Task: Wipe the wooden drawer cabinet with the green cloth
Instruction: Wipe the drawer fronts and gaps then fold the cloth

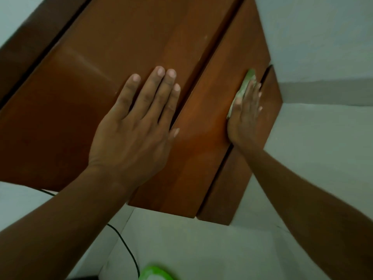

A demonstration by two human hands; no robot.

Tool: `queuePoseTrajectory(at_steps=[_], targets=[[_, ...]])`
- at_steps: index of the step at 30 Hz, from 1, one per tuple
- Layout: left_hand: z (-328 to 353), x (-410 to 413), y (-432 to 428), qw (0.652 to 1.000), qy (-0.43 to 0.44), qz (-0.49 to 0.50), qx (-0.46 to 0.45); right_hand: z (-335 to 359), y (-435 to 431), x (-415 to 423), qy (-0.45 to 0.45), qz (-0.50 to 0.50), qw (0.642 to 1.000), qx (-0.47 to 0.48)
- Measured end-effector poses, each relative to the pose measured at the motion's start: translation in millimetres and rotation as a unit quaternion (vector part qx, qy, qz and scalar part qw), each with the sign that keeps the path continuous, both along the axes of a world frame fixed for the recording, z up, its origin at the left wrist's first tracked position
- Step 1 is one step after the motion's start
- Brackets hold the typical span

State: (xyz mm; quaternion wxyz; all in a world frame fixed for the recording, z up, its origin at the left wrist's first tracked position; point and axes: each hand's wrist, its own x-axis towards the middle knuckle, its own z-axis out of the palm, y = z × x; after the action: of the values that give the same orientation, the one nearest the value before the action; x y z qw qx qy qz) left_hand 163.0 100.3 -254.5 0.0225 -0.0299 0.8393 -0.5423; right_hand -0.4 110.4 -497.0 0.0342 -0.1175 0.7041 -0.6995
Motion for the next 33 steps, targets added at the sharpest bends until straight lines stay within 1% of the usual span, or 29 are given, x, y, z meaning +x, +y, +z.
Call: queuePoseTrajectory(at_steps=[6,9,12,14,16,17,19,21,23,24,27,29,31,33], targets=[[0,-1,1,1.000,-0.004,0.004,0.000,0,-5,-93,-0.039,-0.014,0.999,-0.005],[0,-1,3,1.000,-0.005,0.013,-0.007,10,-2,-123,-0.099,-0.071,0.992,-0.032],[0,-1,4,1.000,-0.001,0.018,-0.013,19,10,-127,-0.178,-0.132,0.972,-0.077],[0,-1,5,1.000,0.000,0.023,-0.015,25,19,-102,-0.194,-0.163,0.961,-0.110],[1,-1,5,1.000,0.000,0.028,-0.011,33,31,-48,-0.165,-0.171,0.964,-0.118],[1,-1,6,1.000,0.000,0.030,-0.009,35,35,-10,-0.140,-0.159,0.969,-0.126],[1,-1,7,0.999,-0.002,0.030,-0.011,38,44,79,-0.075,-0.103,0.980,-0.155],[2,0,8,1.000,-0.002,0.030,-0.008,42,49,166,0.030,-0.030,0.985,-0.170],[2,0,9,1.000,-0.004,0.029,-0.008,43,44,228,0.139,0.051,0.974,-0.171],[2,0,9,1.000,-0.006,0.029,-0.010,42,37,245,0.185,0.081,0.965,-0.164],[2,0,8,1.000,-0.008,0.025,-0.014,38,22,255,0.318,0.097,0.939,-0.089],[0,0,6,1.000,-0.011,0.014,-0.020,28,14,238,0.362,0.090,0.927,-0.047],[-1,1,4,1.000,-0.012,0.013,-0.023,21,9,210,0.341,0.073,0.937,-0.031],[-1,1,4,1.000,-0.010,0.016,-0.019,18,7,177,0.268,0.047,0.961,-0.037]])
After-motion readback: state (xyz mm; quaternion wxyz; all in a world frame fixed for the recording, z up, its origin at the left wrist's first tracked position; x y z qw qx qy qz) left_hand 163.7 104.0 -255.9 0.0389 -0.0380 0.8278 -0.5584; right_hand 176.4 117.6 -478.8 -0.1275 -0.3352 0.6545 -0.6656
